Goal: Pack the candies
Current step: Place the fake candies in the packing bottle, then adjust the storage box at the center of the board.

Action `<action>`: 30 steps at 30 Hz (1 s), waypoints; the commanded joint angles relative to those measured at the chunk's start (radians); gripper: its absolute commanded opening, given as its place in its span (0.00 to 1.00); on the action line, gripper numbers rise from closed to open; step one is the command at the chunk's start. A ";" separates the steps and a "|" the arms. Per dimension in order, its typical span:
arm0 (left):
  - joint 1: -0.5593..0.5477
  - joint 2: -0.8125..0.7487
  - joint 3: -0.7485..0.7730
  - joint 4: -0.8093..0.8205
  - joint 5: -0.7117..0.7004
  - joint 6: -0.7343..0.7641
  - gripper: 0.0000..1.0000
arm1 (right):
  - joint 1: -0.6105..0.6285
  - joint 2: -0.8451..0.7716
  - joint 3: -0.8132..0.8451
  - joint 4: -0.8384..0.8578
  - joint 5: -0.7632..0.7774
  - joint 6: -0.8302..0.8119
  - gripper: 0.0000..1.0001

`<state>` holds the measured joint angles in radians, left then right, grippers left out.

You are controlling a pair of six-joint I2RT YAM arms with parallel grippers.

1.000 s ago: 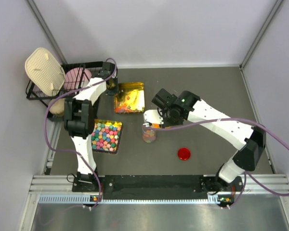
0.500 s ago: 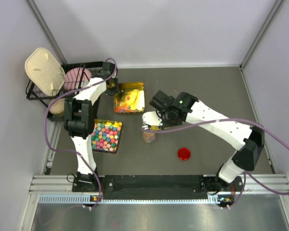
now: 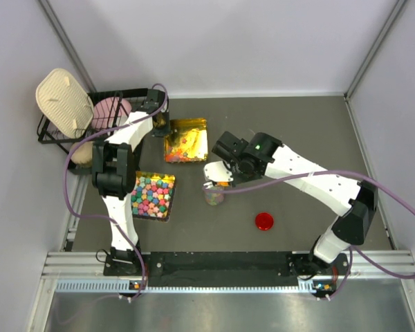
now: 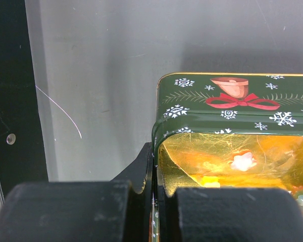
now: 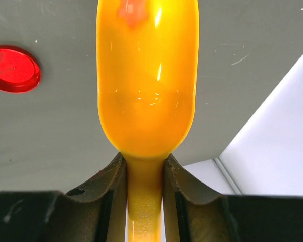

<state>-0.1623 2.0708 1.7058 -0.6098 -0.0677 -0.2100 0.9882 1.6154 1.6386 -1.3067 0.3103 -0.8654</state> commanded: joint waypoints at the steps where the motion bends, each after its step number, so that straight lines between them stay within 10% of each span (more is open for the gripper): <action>1: 0.006 -0.034 0.029 0.021 0.023 -0.009 0.00 | 0.021 0.011 0.061 -0.016 0.059 -0.012 0.00; 23: 0.007 0.003 0.058 -0.013 0.045 -0.012 0.00 | -0.066 0.028 0.237 0.098 -0.011 0.061 0.00; 30: 0.040 -0.066 -0.040 0.116 0.348 -0.067 0.00 | -0.105 0.073 0.236 0.219 0.056 0.065 0.00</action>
<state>-0.1505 2.0712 1.7046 -0.6037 0.0353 -0.2161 0.8928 1.6482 1.8332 -1.2007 0.3164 -0.8261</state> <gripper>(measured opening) 0.026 0.265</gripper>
